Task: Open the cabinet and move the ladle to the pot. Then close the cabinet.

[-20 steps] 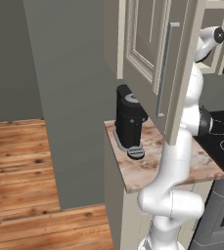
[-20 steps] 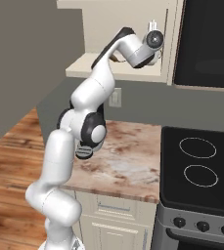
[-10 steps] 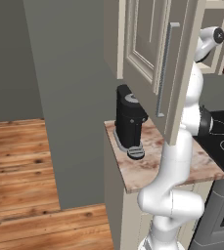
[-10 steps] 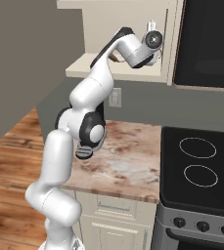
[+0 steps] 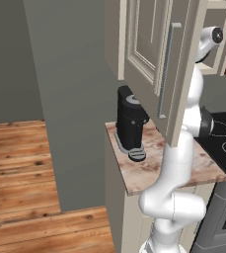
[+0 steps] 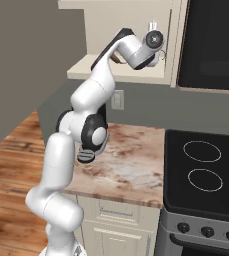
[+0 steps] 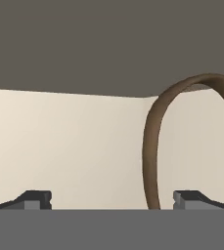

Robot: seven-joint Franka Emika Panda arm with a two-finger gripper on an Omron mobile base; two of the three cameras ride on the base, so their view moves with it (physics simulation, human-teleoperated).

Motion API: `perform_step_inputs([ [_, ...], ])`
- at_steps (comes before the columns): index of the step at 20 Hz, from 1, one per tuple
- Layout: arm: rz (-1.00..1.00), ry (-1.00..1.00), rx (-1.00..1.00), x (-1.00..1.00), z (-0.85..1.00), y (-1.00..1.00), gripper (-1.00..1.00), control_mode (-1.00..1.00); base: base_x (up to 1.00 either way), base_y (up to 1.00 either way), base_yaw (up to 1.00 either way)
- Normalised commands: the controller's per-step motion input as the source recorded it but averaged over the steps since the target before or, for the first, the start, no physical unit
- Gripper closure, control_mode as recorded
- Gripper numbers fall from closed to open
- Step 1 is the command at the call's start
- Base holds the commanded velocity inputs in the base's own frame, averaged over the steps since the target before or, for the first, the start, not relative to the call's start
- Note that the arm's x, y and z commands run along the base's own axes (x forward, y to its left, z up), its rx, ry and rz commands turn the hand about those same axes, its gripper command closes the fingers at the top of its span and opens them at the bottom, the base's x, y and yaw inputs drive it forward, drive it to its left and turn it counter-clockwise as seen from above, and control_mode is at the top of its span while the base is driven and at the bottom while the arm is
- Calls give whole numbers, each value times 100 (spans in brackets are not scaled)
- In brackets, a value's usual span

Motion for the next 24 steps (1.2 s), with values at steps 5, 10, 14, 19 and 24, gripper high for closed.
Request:
perform_step_inputs([
  [5,-3,-3,0,48,-36,18,-100,-100,0,0,0],
  [10,0,-2,0,65,-35,0,-100,-100,0,0,0],
  [14,0,0,0,51,-35,-1,-100,-100,0,0,0],
  [19,0,0,0,41,-28,0,100,-100,0,0,0],
  [24,0,1,3,2,-3,-5,100,-100,0,0,0],
])
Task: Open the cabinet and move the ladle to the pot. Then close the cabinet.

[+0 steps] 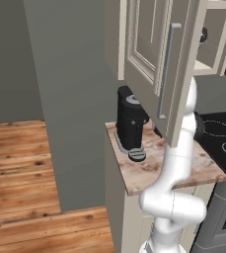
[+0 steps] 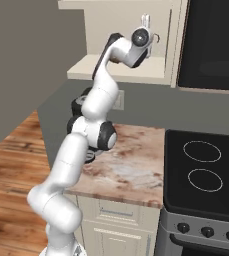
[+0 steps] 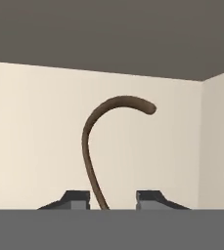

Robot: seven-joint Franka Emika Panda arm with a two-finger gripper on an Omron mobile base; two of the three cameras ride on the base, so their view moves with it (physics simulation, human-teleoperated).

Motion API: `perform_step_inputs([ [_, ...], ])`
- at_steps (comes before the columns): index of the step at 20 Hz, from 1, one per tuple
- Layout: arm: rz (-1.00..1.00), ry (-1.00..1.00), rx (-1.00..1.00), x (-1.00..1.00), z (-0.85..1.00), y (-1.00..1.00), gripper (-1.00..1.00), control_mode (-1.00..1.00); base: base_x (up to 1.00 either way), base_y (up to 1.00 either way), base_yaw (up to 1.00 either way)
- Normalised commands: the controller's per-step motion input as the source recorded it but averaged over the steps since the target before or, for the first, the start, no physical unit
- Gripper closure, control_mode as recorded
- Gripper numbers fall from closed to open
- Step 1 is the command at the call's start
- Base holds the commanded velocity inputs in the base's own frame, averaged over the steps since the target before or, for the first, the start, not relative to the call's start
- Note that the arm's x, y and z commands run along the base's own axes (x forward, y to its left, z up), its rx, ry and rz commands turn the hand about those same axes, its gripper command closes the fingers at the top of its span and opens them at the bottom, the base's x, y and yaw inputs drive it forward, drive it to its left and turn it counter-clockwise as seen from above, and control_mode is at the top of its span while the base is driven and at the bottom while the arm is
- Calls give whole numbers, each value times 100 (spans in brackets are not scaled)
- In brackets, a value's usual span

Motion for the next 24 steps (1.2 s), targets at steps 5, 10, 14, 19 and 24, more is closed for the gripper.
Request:
perform_step_inputs([
  [5,-8,15,18,-65,0,-47,100,-100,0,0,0],
  [10,-15,26,21,-100,0,-50,100,-100,0,0,0],
  [14,-16,24,17,-100,0,-19,100,-100,0,0,0],
  [19,-13,28,15,-100,0,0,100,-100,0,0,0],
  [24,-6,18,15,-100,-29,-16,100,-100,0,0,0],
])
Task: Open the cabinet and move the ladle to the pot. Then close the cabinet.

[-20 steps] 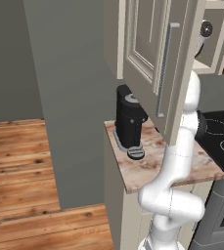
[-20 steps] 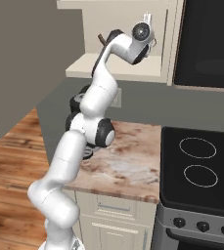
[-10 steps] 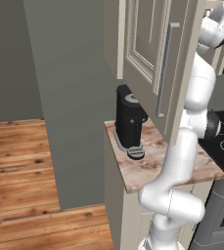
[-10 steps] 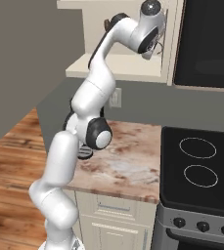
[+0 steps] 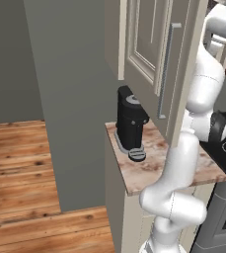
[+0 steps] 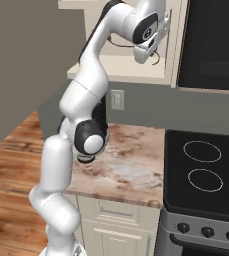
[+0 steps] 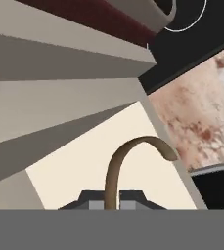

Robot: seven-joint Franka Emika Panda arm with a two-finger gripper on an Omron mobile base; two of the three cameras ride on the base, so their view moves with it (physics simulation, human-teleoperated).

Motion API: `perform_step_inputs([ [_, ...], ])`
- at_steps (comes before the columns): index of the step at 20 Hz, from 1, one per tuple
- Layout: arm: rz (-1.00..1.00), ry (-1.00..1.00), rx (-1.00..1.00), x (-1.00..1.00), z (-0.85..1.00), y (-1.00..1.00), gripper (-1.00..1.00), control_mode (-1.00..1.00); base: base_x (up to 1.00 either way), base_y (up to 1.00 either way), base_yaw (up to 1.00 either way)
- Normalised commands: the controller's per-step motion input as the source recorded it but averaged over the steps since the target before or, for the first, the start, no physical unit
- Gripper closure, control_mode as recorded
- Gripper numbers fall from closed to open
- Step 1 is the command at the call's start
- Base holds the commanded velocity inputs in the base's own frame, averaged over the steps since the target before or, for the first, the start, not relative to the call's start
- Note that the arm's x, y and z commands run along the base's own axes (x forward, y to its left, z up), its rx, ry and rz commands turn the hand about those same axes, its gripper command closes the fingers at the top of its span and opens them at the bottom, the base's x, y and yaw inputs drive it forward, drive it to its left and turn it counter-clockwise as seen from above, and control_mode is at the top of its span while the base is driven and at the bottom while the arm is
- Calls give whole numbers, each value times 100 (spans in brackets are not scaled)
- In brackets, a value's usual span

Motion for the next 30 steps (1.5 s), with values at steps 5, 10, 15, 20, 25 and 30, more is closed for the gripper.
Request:
perform_step_inputs([
  [5,0,2,7,-100,-77,-13,100,-100,0,0,0],
  [10,0,-16,0,-100,-100,-17,100,-100,0,0,0],
  [15,0,-30,-9,-100,-100,-3,100,-100,0,0,0],
  [20,0,-33,-26,-100,-100,29,100,-100,0,0,0],
  [25,0,-22,-24,-72,-82,-19,100,-100,0,0,0],
  [30,0,-1,0,-4,0,-61,100,-100,0,0,0],
])
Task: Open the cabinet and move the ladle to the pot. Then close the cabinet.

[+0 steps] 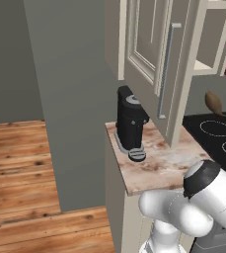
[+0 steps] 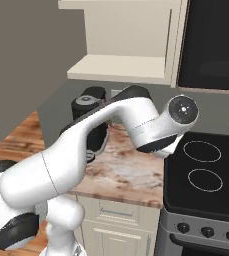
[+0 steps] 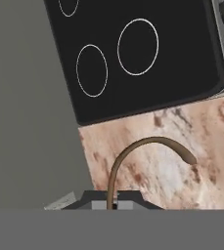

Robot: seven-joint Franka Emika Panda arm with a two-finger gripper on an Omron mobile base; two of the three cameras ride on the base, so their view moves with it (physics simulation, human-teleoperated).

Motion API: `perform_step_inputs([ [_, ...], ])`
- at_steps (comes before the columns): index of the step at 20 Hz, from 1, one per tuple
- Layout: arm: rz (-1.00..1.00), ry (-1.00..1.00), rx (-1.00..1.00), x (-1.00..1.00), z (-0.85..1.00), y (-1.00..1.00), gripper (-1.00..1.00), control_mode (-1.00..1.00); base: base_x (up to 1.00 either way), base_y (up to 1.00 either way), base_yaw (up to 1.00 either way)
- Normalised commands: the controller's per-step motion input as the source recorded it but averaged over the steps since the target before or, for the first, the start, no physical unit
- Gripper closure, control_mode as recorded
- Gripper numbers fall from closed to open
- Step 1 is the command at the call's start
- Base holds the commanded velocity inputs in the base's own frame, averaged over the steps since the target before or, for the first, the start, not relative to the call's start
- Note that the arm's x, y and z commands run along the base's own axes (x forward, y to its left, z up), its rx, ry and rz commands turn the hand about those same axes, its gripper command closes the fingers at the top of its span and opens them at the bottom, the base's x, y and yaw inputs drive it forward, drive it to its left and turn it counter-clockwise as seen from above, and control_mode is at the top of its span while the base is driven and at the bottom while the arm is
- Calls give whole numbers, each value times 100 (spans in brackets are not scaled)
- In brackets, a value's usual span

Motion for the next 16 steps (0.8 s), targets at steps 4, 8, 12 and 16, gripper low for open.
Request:
perform_step_inputs([
  [4,-4,0,0,0,0,-39,100,-100,0,0,0],
  [8,-3,3,-3,0,0,-38,100,-100,0,0,0],
  [12,-7,8,-15,-5,1,-52,100,-100,0,0,0],
  [16,-14,12,-21,-14,0,-49,100,-100,0,0,0],
])
